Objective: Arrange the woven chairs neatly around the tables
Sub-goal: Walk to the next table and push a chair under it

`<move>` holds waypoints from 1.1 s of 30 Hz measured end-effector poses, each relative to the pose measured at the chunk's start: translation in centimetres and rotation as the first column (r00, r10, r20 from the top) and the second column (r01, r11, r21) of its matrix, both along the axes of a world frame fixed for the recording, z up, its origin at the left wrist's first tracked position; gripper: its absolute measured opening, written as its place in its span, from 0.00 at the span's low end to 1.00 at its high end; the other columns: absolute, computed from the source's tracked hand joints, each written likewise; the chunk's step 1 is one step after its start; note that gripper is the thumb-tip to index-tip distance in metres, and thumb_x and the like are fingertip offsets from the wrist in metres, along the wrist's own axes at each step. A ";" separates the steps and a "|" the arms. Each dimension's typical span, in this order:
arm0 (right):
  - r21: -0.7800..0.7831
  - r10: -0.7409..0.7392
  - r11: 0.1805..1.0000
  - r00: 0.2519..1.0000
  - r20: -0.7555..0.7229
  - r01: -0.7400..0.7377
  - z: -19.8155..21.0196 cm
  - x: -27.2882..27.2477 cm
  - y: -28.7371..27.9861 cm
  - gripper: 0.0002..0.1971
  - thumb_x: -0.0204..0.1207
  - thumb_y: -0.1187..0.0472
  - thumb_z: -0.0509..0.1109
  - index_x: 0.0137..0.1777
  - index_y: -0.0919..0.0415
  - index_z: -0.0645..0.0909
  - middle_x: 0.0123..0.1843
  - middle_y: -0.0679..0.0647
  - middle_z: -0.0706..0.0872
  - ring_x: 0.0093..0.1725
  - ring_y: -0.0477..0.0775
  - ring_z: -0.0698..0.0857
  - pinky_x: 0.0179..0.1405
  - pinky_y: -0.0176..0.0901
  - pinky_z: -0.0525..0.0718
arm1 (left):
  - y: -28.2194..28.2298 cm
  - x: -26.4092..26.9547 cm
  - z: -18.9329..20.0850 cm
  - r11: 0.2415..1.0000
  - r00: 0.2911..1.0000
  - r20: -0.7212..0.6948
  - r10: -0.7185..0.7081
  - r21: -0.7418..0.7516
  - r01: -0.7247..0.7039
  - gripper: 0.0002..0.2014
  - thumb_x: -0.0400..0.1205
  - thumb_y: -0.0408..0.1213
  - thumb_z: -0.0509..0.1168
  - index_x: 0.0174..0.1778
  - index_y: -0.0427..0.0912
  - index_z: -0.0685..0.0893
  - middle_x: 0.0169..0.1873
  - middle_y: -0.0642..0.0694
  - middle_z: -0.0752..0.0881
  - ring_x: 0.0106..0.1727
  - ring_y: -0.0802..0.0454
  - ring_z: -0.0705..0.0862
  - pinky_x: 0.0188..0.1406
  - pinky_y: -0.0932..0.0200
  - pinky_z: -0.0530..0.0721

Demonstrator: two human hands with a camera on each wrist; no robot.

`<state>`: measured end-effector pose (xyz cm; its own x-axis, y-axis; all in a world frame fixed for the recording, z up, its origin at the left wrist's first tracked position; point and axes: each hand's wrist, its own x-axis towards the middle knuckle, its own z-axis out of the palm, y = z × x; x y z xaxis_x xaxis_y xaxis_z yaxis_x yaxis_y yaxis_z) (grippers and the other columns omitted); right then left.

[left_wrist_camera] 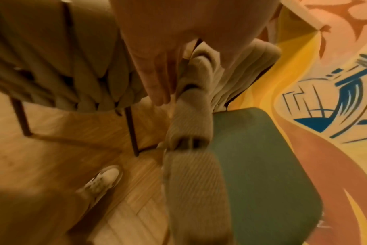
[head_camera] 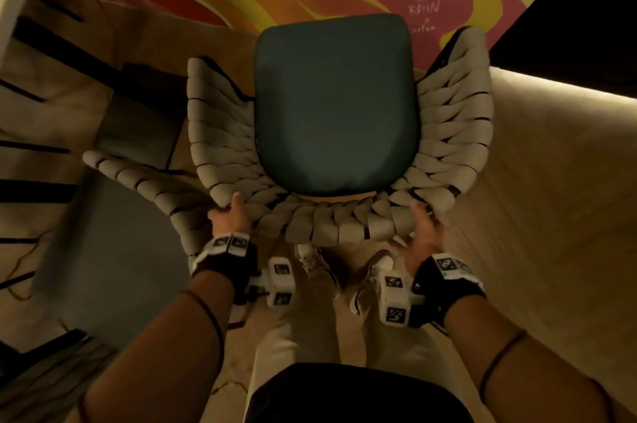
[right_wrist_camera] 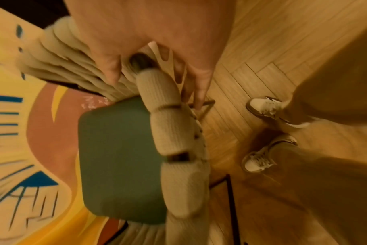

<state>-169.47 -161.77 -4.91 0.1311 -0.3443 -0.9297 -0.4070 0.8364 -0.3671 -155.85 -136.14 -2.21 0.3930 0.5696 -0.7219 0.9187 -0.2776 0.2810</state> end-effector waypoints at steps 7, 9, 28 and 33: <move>-0.169 0.021 0.985 0.995 -0.096 -0.037 -1.4 1.8 3.3 0.28 0.78 0.56 0.73 0.76 0.53 0.68 0.68 0.59 0.82 0.63 0.65 0.84 0.59 0.71 0.84 | 2.5 3.8 -0.4 0.978 0.977 -0.052 -0.207 0.002 0.208 0.32 0.81 0.52 0.65 0.76 0.38 0.66 0.72 0.33 0.76 0.70 0.31 0.77 0.68 0.40 0.77; -0.182 0.034 0.982 0.995 -0.095 -0.051 -1.2 2.3 3.2 0.26 0.79 0.57 0.72 0.75 0.53 0.70 0.66 0.58 0.84 0.60 0.64 0.86 0.54 0.67 0.87 | 2.9 3.9 -0.7 0.974 0.973 -0.040 -0.225 -0.011 0.225 0.30 0.82 0.52 0.64 0.75 0.38 0.67 0.71 0.33 0.77 0.68 0.30 0.78 0.65 0.40 0.79; -0.325 0.554 0.793 0.832 0.031 -0.516 -3.2 19.8 -1.6 0.30 0.71 0.52 0.74 0.73 0.41 0.72 0.69 0.48 0.83 0.67 0.59 0.82 0.63 0.71 0.82 | 4.5 7.8 -1.0 0.981 0.983 -0.160 0.085 -0.157 -0.110 0.30 0.74 0.54 0.69 0.65 0.36 0.80 0.54 0.35 0.89 0.52 0.33 0.89 0.56 0.39 0.88; -0.375 0.700 0.681 0.709 0.082 -0.629 -3.8 27.1 -2.4 0.31 0.69 0.52 0.71 0.74 0.38 0.72 0.69 0.47 0.84 0.67 0.58 0.84 0.64 0.69 0.82 | 3.9 9.7 0.8 0.973 0.970 -0.204 0.129 -0.163 -0.163 0.20 0.80 0.50 0.66 0.52 0.33 0.81 0.34 0.35 0.87 0.31 0.39 0.85 0.25 0.57 0.83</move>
<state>-142.40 -164.22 -8.68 0.6056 -0.3419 -0.7186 -0.6976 0.2063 -0.6861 -146.20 -132.28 -1.40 0.1598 0.4665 -0.8700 0.9868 -0.0979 0.1287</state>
